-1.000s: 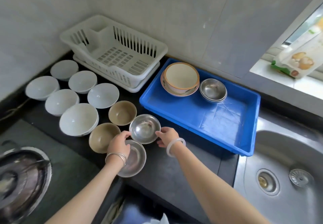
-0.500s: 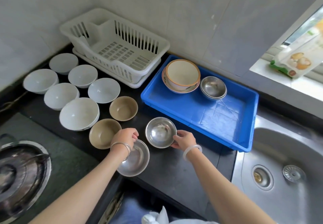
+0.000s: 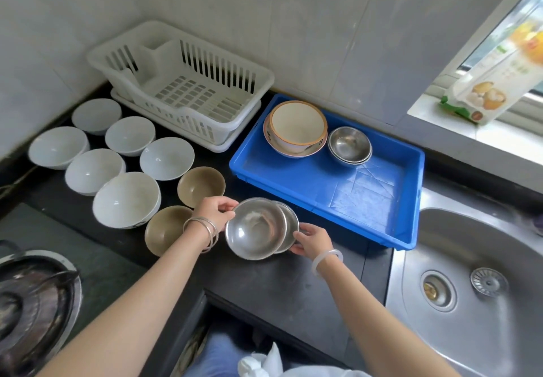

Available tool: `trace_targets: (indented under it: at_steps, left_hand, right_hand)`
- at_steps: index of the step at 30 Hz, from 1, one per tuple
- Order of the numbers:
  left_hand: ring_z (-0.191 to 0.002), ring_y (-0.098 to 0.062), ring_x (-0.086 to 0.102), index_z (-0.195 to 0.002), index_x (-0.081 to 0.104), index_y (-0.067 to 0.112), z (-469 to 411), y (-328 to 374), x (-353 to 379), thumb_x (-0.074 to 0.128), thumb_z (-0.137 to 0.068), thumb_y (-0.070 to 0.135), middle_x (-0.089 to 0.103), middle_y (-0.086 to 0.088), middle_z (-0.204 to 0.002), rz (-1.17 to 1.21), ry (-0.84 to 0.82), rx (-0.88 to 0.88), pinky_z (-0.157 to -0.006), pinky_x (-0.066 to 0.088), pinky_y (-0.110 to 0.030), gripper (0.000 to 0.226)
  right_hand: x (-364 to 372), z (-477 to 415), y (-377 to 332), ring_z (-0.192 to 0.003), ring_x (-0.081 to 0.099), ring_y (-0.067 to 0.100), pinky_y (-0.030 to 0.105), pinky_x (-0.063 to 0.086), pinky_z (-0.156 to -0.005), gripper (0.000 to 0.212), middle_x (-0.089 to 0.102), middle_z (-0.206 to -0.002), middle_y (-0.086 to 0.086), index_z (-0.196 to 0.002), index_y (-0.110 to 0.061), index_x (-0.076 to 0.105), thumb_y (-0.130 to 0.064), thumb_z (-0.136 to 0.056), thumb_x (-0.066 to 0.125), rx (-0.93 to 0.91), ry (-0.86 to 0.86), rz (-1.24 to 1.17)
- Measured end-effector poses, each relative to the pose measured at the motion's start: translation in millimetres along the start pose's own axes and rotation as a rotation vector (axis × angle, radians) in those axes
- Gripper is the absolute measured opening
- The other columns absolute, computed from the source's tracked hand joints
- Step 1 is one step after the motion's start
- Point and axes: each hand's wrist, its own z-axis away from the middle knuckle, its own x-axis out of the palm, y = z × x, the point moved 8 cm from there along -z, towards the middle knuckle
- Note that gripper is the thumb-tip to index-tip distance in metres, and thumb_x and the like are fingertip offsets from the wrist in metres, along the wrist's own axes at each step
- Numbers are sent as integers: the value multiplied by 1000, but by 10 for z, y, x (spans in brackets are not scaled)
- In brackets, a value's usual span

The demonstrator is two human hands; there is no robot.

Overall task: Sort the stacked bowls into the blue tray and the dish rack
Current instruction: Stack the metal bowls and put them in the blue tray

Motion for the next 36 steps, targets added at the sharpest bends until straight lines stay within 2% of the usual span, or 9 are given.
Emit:
trace_targets:
  at_steps: [3, 5, 10, 16, 19, 21, 25, 31, 36]
  left_hand:
    - [-81, -19, 61, -93, 68, 8, -49, 61, 98, 60, -80, -6, 61, 5, -75, 52, 28, -25, -78, 57, -36, 21]
    - [-86, -25, 64, -88, 68, 11, -69, 44, 169, 61, -79, -6, 62, 1, -76, 43, 36, -43, -83, 57, -42, 20]
    - [-89, -25, 65, -83, 66, 18, -107, -41, 307, 62, -78, -4, 64, 2, -77, 14, 29, -89, -85, 56, -44, 22]
    - [-86, -18, 62, -90, 63, 20, -143, -135, 454, 61, -81, -1, 61, 7, -80, 12, -36, -112, -82, 56, -36, 23]
    - [-95, -16, 57, -109, 62, 18, -171, -208, 464, 61, -83, 5, 59, 7, -95, -6, -33, -111, -88, 47, -31, 29]
    - [-99, -21, 59, -116, 59, 14, -171, -314, 519, 58, -86, 7, 60, 1, -101, 111, -89, -192, -90, 50, -36, 31]
    - [-100, -31, 61, -118, 58, 7, -136, -382, 622, 51, -89, 3, 62, -14, -107, 342, -177, -322, -77, 53, -36, 30]
    - [-93, -25, 63, -102, 60, 16, -203, -16, 490, 51, -89, 7, 64, -7, -97, 366, -170, -185, -71, 54, -30, 19]
    - [-81, -18, 59, -100, 57, 14, -321, 567, 578, 51, -90, 6, 60, 0, -87, 462, -223, -128, -61, 51, -24, 15]
  right_hand:
    - [-2, 16, 15, -81, 71, 22, 24, 59, -66, 28, 70, -99, 12, -118, -12, 62, -10, -91, 57, 4, -1, -27]
    - [-8, 33, 10, -79, 70, 22, 24, 59, -66, 26, 71, -96, 12, -116, -11, 63, -11, -92, 55, 9, 4, -49]
    - [-11, 107, -13, -71, 69, 19, 22, 56, -55, 23, 69, -88, 5, -108, -15, 64, -26, -94, 50, 42, 30, -112]
    - [8, 135, -36, -70, 66, 16, 22, 55, -59, 26, 69, -95, 3, -108, -22, 62, -38, -93, 48, 28, 50, -42]
    - [41, 142, -37, -71, 66, 15, 22, 56, -59, 26, 69, -96, 4, -112, -21, 63, -34, -92, 53, 14, 47, -4]
    - [65, 142, -29, -72, 66, 16, 22, 57, -60, 25, 68, -95, 4, -113, -20, 62, -30, -93, 53, 17, 59, -7]
    - [67, 173, -71, -72, 66, 16, 20, 55, -58, 22, 69, -91, 1, -110, -20, 64, -28, -94, 51, -31, 115, 31]
    - [-60, 269, -332, -48, 60, 8, 19, 47, -48, 23, 61, -54, -10, -75, -25, 70, -24, -89, 52, -145, 186, -19]
    - [-369, 212, -690, -45, 61, 9, 17, 46, -46, 16, 63, -66, -6, -81, -25, 68, -26, -89, 54, -177, 235, -114]
